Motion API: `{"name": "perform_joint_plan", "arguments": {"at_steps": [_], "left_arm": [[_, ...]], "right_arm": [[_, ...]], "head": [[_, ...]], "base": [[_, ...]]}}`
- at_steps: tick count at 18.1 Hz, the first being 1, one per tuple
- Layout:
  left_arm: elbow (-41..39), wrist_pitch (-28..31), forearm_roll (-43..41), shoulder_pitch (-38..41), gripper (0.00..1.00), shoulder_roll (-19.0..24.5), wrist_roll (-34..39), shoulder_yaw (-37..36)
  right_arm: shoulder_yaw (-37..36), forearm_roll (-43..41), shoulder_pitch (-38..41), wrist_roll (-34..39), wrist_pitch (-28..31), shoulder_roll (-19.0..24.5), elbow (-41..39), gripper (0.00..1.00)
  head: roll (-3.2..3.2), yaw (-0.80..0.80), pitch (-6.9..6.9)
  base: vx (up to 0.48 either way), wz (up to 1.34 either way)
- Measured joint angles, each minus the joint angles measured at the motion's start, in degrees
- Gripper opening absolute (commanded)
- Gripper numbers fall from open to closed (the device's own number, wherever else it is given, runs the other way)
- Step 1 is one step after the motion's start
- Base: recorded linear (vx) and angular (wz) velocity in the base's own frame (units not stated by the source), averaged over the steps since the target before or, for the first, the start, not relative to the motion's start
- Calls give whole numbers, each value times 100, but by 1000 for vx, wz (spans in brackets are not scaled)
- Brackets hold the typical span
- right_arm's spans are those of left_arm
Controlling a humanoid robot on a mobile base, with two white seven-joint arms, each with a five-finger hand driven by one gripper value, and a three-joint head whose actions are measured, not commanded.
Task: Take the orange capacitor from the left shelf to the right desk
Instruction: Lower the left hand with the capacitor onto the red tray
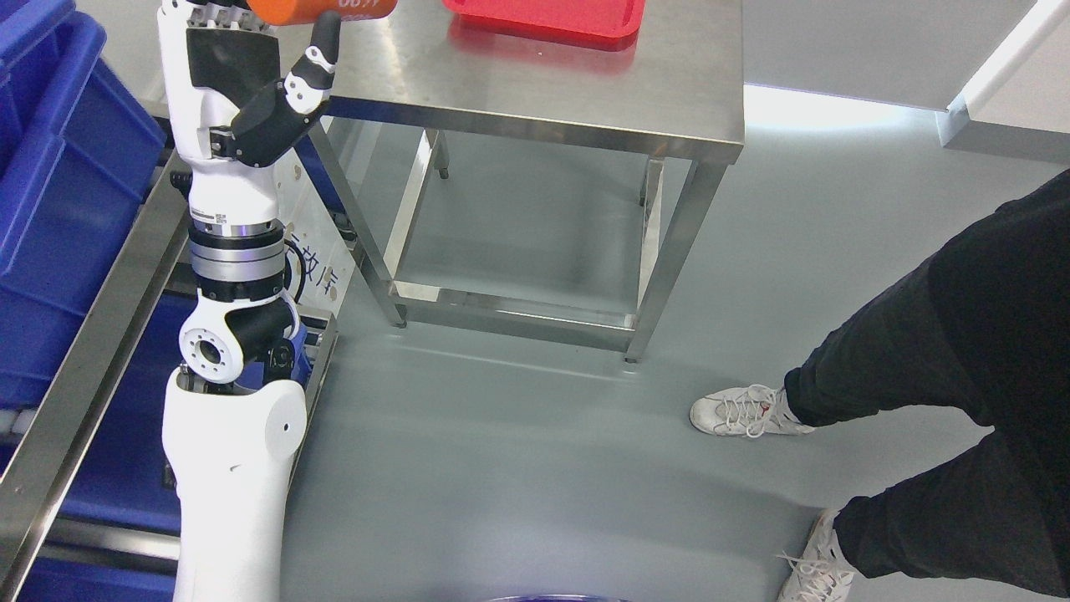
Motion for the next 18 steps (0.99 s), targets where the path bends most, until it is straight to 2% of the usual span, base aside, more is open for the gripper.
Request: {"name": "perform_joint_plan", "arguments": {"at_steps": [9,18], "left_arm": [[2,1,0,0,14,0,-9,-213],[115,673,-265,-31,14,0,-59,-600]], "right_arm": [[0,0,1,0,24,0,0,100],[0,0,0,0,27,0,0,100]], "head": [[0,0,0],[0,0,0]], "base": [[258,-76],[215,-104]]}}
